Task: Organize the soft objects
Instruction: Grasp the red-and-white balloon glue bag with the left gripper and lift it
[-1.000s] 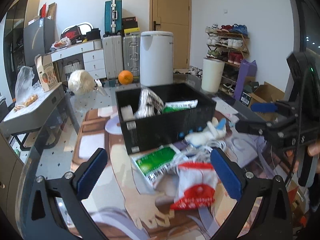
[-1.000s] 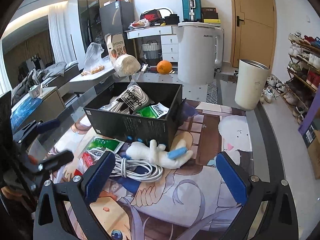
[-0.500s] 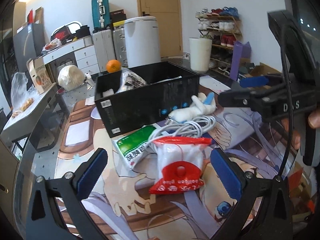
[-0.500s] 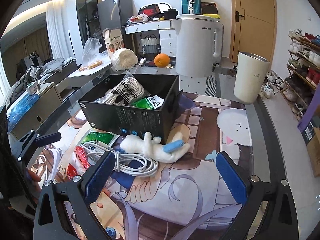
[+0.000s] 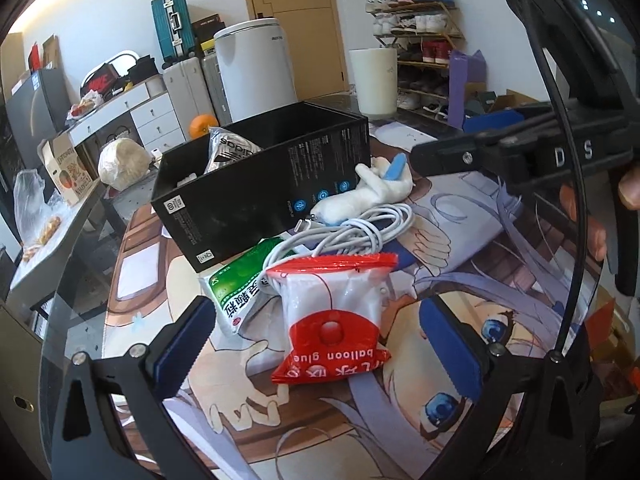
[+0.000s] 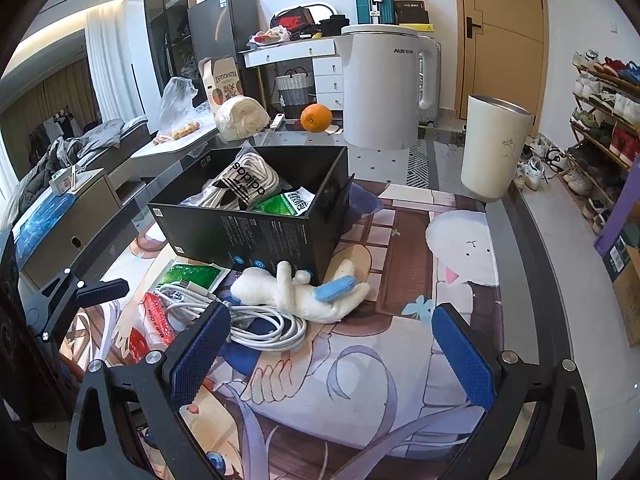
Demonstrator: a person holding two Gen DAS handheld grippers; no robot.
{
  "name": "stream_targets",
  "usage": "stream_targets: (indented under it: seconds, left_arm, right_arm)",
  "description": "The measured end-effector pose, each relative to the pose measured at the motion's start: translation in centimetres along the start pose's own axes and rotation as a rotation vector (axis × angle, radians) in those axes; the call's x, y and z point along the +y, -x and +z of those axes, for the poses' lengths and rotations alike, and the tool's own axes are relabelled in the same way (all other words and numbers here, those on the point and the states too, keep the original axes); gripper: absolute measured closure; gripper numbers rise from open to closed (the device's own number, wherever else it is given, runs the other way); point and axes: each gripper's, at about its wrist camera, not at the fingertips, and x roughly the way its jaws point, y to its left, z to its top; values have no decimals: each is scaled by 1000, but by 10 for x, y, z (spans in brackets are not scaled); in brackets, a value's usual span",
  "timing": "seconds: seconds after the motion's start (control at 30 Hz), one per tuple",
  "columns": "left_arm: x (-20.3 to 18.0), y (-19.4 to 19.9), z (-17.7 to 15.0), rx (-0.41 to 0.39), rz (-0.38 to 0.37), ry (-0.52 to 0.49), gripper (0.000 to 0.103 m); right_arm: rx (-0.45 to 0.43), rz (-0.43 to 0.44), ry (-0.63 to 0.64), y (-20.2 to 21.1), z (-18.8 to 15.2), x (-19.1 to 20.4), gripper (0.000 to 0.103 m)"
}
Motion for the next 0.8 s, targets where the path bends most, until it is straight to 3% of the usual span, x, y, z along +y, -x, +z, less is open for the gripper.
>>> stream_targets:
  seconds: [0.17, 0.23, 0.3, 0.37, 0.8]
  left_arm:
    - [-3, -4, -1, 28, 2, -25, 18]
    - [-4, -5, -2, 37, 4, -40, 28]
    - [-2, -5, -3, 40, -10, -26, 47]
    - [1, -4, -3, 36, -31, -8, 54]
    - [37, 20, -4, -57, -62, 135, 58]
  right_arm:
    - [-2, 0, 1, 0, 1, 0, 1]
    - [-2, 0, 1, 0, 1, 0, 1]
    - [-1, 0, 1, 0, 1, 0, 1]
    - [0, -1, -3, -1, 0, 0, 1]
    - [66, 53, 11, -20, -6, 15, 1]
